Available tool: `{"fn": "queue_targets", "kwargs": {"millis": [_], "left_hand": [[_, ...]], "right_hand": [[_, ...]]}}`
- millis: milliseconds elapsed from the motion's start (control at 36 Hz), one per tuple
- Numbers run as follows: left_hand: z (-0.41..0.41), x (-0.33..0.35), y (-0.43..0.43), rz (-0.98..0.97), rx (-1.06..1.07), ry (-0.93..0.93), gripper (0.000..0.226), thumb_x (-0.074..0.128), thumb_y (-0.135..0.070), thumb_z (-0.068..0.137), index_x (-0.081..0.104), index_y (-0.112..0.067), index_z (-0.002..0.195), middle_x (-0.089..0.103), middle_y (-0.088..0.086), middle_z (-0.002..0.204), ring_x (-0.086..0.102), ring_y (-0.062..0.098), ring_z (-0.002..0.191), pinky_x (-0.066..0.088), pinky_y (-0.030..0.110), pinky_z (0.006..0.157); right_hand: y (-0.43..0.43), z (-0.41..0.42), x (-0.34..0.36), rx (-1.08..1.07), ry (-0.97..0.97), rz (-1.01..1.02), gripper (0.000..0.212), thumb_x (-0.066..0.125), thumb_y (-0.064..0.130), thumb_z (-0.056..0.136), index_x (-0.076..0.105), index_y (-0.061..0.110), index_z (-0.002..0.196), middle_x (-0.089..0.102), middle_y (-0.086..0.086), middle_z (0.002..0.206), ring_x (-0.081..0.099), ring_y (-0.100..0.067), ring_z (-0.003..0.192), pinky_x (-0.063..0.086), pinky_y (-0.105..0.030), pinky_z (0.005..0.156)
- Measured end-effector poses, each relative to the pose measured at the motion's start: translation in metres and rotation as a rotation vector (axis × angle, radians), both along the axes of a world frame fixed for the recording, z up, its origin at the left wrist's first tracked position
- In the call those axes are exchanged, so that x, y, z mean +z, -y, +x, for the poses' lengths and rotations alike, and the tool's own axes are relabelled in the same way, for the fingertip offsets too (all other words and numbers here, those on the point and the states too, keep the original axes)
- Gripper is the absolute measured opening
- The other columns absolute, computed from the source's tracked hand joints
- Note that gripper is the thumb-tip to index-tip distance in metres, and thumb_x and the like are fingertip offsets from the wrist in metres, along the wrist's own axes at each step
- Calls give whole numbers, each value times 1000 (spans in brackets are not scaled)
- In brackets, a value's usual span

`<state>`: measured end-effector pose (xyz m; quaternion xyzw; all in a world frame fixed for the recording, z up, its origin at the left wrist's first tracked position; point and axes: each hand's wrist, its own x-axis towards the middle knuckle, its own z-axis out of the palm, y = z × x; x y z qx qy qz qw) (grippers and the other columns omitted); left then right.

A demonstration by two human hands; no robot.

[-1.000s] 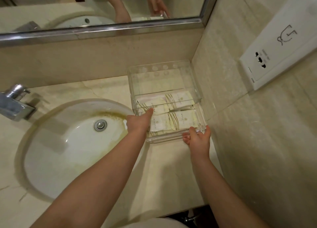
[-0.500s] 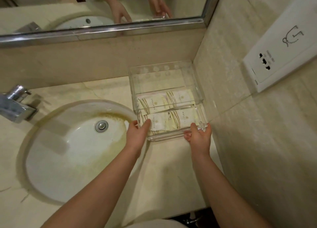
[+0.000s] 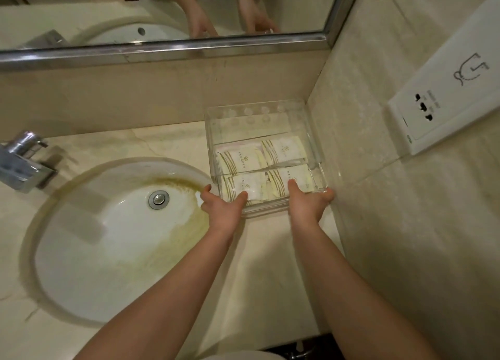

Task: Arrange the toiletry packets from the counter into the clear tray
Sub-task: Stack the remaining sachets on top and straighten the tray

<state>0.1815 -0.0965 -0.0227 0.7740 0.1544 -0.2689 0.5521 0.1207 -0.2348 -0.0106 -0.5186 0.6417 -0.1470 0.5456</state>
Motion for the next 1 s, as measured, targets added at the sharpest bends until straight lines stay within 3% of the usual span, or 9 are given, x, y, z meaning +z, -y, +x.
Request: {"fn": "queue_targets", "kwargs": {"millis": [250, 333, 444, 556, 611, 722, 778, 861, 1000], "left_hand": [[28, 2, 4, -34, 69, 37, 88, 76, -25, 80, 16, -20, 145, 22, 16, 147, 43, 25, 104, 35, 31, 88], [29, -2, 4, -37, 15, 116, 96, 81, -19, 76, 17, -19, 148, 22, 15, 146, 43, 22, 112, 37, 29, 95], [32, -6, 2, 28, -83, 213, 102, 84, -19, 69, 19, -17, 148, 27, 13, 144, 42, 28, 128, 36, 38, 111], [37, -6, 0, 77, -120, 317, 96, 85, -25, 70, 27, -14, 146, 36, 10, 140, 46, 26, 125, 41, 40, 108], [38, -6, -1, 97, -117, 379, 91, 85, -29, 69, 35, -14, 143, 43, 8, 135, 50, 23, 120, 46, 36, 102], [38, -4, 1, 124, -69, 452, 74, 86, -26, 68, 49, -13, 131, 54, 3, 120, 56, 6, 88, 43, 1, 70], [38, -3, 4, 135, -45, 447, 66, 85, -27, 69, 53, -14, 125, 56, 2, 115, 57, 2, 80, 47, 5, 72], [37, -4, 9, 143, -29, 454, 61, 85, -29, 68, 54, -15, 120, 58, 5, 112, 61, 13, 87, 57, 32, 81], [32, 4, 12, 211, -55, 467, 70, 81, -24, 78, 45, -7, 135, 49, 10, 123, 48, 1, 69, 44, 23, 77]], "right_hand": [[-1, 27, -3, -33, 51, 50, 97, 75, 38, 76, 11, 25, 148, 47, -12, 140, 63, -34, 109, 54, -46, 94], [2, 33, -5, -52, 131, 85, 96, 67, 37, 72, 12, 29, 150, 49, -6, 137, 66, -30, 106, 55, -46, 94], [3, 33, -14, -92, 235, 144, 74, 53, 22, 66, 36, 28, 137, 60, -1, 110, 58, -20, 87, 51, -35, 85], [-1, 31, -21, -111, 269, 118, 76, 47, 16, 64, 42, 27, 139, 59, -5, 131, 59, -22, 98, 49, -42, 98], [-1, 33, -21, -110, 285, 116, 77, 44, 15, 64, 41, 27, 141, 57, -4, 133, 55, -20, 98, 47, -42, 100], [5, 37, -14, -108, 356, 156, 76, 42, 8, 70, 38, 26, 144, 60, 0, 120, 55, -13, 99, 45, -31, 99], [12, 37, -12, -101, 422, 206, 67, 42, -2, 77, 44, 23, 140, 62, 0, 102, 58, -10, 89, 45, -28, 95], [20, 36, -9, -63, 467, 252, 51, 46, -8, 81, 54, 14, 126, 51, 0, 83, 51, -11, 75, 46, -23, 76], [18, 34, -5, -19, 495, 282, 51, 46, -10, 83, 52, 17, 126, 50, -2, 82, 50, -10, 71, 44, -24, 72]]}}
